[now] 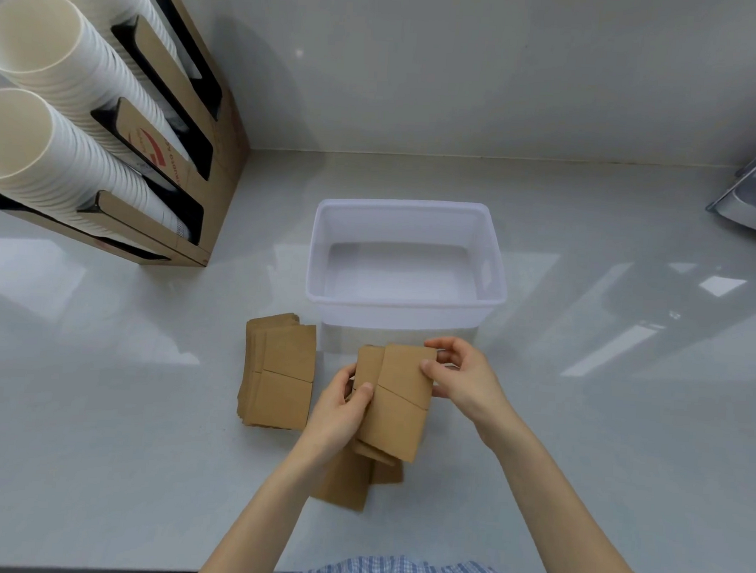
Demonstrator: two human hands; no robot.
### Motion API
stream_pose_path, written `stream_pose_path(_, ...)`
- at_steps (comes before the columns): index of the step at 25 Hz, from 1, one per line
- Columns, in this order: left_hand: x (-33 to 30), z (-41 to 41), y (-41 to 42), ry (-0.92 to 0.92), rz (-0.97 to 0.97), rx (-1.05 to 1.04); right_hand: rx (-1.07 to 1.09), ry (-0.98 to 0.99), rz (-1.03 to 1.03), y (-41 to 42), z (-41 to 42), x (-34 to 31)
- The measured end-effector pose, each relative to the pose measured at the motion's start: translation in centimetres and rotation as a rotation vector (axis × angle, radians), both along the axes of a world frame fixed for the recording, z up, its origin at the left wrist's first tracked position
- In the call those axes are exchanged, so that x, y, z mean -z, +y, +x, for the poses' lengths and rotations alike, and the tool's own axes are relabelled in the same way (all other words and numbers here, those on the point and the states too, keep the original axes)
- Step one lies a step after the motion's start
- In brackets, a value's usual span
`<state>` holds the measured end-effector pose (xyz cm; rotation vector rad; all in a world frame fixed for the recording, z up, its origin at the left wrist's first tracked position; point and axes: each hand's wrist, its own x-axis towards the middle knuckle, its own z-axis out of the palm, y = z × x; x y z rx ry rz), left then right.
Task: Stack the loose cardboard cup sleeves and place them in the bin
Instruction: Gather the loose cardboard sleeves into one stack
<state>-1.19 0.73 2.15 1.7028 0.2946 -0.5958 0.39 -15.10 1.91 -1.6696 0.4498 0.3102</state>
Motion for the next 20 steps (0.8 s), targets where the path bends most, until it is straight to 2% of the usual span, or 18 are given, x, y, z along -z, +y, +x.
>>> stream_pose_path(6, 0.1, -0.1, -0.1, 0.039, -0.078, -0.006, -0.036, -0.030, -0.234, 1.3, -0.2, -0.1)
stream_pose_path(11, 0.0, -0.3, -0.2, 0.025, -0.051, 0.041, -0.089, -0.101, -0.427, 2.1, -0.1, 0.1)
stream_pose_path(20, -0.5, 0.0, 0.5, -0.024, -0.005, 0.016, -0.183, -0.176, -0.456, 2.9, 0.0, 0.2)
